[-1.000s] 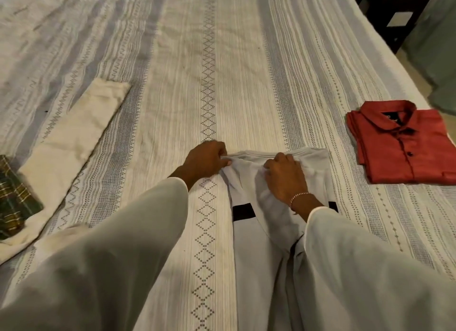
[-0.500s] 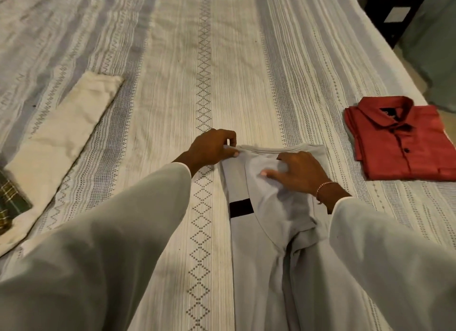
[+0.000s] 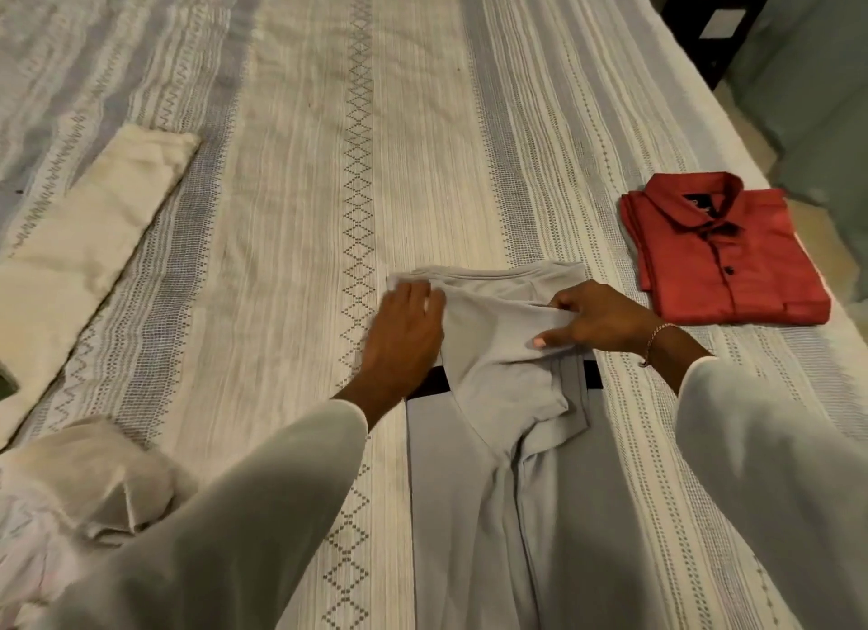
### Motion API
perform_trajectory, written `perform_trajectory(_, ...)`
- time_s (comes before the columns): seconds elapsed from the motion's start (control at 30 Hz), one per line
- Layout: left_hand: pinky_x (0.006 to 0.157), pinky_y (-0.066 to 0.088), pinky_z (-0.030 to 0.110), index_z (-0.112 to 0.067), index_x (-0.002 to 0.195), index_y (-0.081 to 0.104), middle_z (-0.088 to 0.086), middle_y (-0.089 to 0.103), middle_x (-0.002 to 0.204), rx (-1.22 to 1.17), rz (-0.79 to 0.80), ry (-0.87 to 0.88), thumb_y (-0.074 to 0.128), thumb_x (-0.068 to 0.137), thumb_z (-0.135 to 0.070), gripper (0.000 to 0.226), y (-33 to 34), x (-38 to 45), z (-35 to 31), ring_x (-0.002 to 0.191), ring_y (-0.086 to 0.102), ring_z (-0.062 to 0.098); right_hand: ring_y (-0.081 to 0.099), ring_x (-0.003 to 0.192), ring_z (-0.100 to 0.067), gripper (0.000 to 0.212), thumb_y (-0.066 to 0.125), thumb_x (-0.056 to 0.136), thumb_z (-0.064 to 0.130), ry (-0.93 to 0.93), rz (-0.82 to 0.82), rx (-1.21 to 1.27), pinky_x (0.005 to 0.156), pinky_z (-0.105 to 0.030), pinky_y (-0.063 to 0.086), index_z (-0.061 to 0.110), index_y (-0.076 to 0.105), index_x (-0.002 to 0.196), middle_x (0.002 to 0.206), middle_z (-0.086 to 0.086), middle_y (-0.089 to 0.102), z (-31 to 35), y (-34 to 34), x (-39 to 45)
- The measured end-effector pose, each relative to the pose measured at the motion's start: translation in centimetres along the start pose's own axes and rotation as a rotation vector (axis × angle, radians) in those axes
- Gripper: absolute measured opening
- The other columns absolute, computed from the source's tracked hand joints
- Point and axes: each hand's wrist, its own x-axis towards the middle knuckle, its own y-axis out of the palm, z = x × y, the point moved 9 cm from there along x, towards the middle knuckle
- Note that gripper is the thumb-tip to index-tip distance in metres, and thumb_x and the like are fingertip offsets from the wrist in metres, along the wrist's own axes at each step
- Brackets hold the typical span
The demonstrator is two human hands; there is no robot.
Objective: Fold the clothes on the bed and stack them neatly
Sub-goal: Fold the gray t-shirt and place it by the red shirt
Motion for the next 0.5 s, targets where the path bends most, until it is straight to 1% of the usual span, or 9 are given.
perform_trajectory(0.07,0.074,0.050,0.041,-0.002,0.106,0.062,0.019,0.061,0.105,-0.112,0.025,0.041,0.070,0.086,-0.009,0.022,0.6,-2.2,-2.4,0.090,0.057,0.034,0.052,0.065,-0.014,0.033,0.086,0.075,0.041,-0.029,-0.099,0.098,0.057,-0.029,0.037,0.015,0.066,0.072,0.068,0.004,0.059,0.1,-0.9,-0.2)
perform_trajectory(0.1,0.081,0.052,0.043,-0.002,0.110,0.062,0.020,0.060,0.112,-0.184,0.056,0.022,0.065,0.092,-0.014,0.022,1.2,-3.1,-2.9,0.098,0.058,0.036,0.051,0.064,-0.015,0.031,0.085,0.078,0.039,-0.021,-0.199,0.148,0.057,-0.030,0.038,0.014,0.067,0.074,0.067,0.005,0.058,-0.1,-1.5,-0.4)
perform_trajectory(0.13,0.092,0.052,0.045,-0.003,0.120,0.059,0.022,0.058,0.125,-0.246,0.102,-0.015,0.058,0.098,-0.022,0.029,1.9,-3.7,-3.0,0.111,0.057,0.038,0.054,0.066,-0.015,0.027,0.083,0.080,0.038,0.000,-0.309,0.192,0.059,-0.030,0.043,0.016,0.069,0.079,0.069,0.006,0.060,-0.2,-2.1,-0.5)
perform_trajectory(0.17,0.104,0.047,0.046,-0.004,0.131,0.054,0.022,0.051,0.139,-0.277,0.161,-0.055,0.050,0.103,-0.030,0.039,2.8,-4.3,-2.9,0.125,0.050,0.038,0.059,0.069,-0.016,0.026,0.082,0.081,0.039,0.039,-0.399,0.238,0.064,-0.032,0.050,0.017,0.069,0.087,0.073,0.007,0.063,-0.7,-2.2,-0.8)
perform_trajectory(0.2,0.114,0.039,0.046,-0.005,0.142,0.046,0.021,0.041,0.151,-0.283,0.217,-0.088,0.042,0.105,-0.038,0.050,3.5,-4.8,-2.9,0.138,0.040,0.036,0.063,0.073,-0.017,0.029,0.081,0.082,0.042,0.103,-0.445,0.298,0.069,-0.037,0.057,0.018,0.068,0.093,0.077,0.006,0.064,-1.4,-1.7,-1.0)
perform_trajectory(0.27,0.124,0.020,0.046,-0.009,0.157,0.025,0.016,0.015,0.166,-0.239,0.330,-0.122,0.027,0.105,-0.053,0.068,4.6,-5.5,-3.3,0.153,0.016,0.033,0.069,0.077,-0.021,0.047,0.081,0.075,0.057,0.250,-0.408,0.343,0.072,-0.041,0.061,0.018,0.066,0.096,0.083,0.001,0.069,-2.9,0.8,-1.7)
perform_trajectory(0.33,0.126,0.007,0.046,-0.010,0.161,0.007,0.013,-0.003,0.168,-0.189,0.380,-0.161,0.017,0.102,-0.062,0.079,5.0,-5.9,-3.8,0.156,-0.002,0.030,0.071,0.081,-0.025,0.060,0.077,0.064,0.072,0.309,-0.325,0.219,0.073,-0.038,0.059,0.017,0.070,0.088,0.082,-0.004,0.073,-3.8,3.2,-2.4)
perform_trajectory(0.4,0.126,0.003,0.047,-0.011,0.161,-0.001,0.013,-0.010,0.168,-0.161,0.390,-0.197,0.012,0.101,-0.065,0.082,5.1,-6.0,-4.0,0.155,-0.008,0.031,0.070,0.083,-0.027,0.061,0.077,0.061,0.075,0.329,-0.291,0.143,0.070,-0.033,0.054,0.016,0.069,0.076,0.079,-0.006,0.072,-4.0,4.5,-3.2)
perform_trajectory(0.5,0.126,0.002,0.048,-0.012,0.161,-0.002,0.016,-0.011,0.167,-0.144,0.396,-0.231,0.009,0.099,-0.067,0.084,5.3,-6.2,-3.8,0.155,-0.010,0.032,0.069,0.078,-0.026,0.059,0.079,0.064,0.073,0.330,-0.185,0.084,0.064,-0.031,0.046,0.016,0.062,0.063,0.071,-0.006,0.068,-3.5,5.7,-4.2)
